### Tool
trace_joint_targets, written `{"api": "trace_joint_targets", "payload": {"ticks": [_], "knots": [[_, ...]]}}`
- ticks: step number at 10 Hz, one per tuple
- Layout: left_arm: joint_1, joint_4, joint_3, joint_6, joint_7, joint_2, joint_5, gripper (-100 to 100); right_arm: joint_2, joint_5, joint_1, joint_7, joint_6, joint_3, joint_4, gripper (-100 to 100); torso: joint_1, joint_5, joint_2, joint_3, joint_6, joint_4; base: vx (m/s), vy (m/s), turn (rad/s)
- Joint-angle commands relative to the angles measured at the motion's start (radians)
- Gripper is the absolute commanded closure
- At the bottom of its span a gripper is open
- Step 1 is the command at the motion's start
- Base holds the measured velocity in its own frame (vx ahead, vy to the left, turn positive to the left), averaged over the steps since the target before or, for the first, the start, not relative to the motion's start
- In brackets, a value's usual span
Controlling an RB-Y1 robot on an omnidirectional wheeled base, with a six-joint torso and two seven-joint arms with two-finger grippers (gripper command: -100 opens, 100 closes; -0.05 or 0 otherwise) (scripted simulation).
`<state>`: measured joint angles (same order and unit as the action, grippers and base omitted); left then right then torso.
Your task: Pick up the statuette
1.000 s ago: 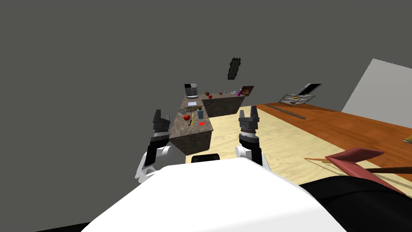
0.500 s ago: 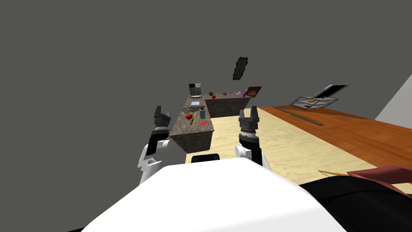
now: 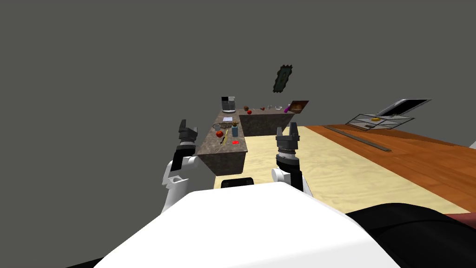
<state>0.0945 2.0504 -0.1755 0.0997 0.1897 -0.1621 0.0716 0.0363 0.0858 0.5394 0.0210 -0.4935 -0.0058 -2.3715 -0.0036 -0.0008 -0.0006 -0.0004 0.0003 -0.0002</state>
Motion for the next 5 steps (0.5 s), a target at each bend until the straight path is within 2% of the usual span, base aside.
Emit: {"api": "trace_joint_targets", "payload": {"ticks": [1,2,3,4,5], "knots": [[-0.050,-0.037,-0.023,-0.044,0.044,-0.005,0.003,-100,0.000,0.000,0.000,0.000,0.000,0.000,0.000,0,0.000,0.000,0.000,0.000,0.000,0.000,-0.008,-0.058,0.143],[-0.059,-0.037,-0.023,-0.044,0.044,-0.005,0.003,-100,0.000,0.000,0.000,0.000,0.000,0.000,0.000,0,0.000,0.000,0.000,0.000,0.000,0.000,-0.009,-0.046,0.078],[-0.098,-0.071,-0.042,-0.080,0.080,-0.006,0.003,-100,0.000,0.000,0.000,0.000,0.000,0.000,0.000,0,0.001,0.000,0.000,0.000,0.000,0.000,-0.010,-0.053,0.181],[-0.108,-0.071,-0.042,-0.084,0.080,-0.006,0.003,-100,0.000,0.000,0.000,0.000,0.000,0.000,0.000,0,0.000,0.000,0.000,0.000,0.000,0.000,-0.002,-0.049,0.066],[-0.145,-0.108,-0.061,-0.117,0.116,-0.005,0.004,-100,0.000,0.000,0.000,0.000,0.000,0.000,0.000,0,0.001,0.000,0.000,0.000,0.000,0.000,0.000,-0.057,0.135]]}}
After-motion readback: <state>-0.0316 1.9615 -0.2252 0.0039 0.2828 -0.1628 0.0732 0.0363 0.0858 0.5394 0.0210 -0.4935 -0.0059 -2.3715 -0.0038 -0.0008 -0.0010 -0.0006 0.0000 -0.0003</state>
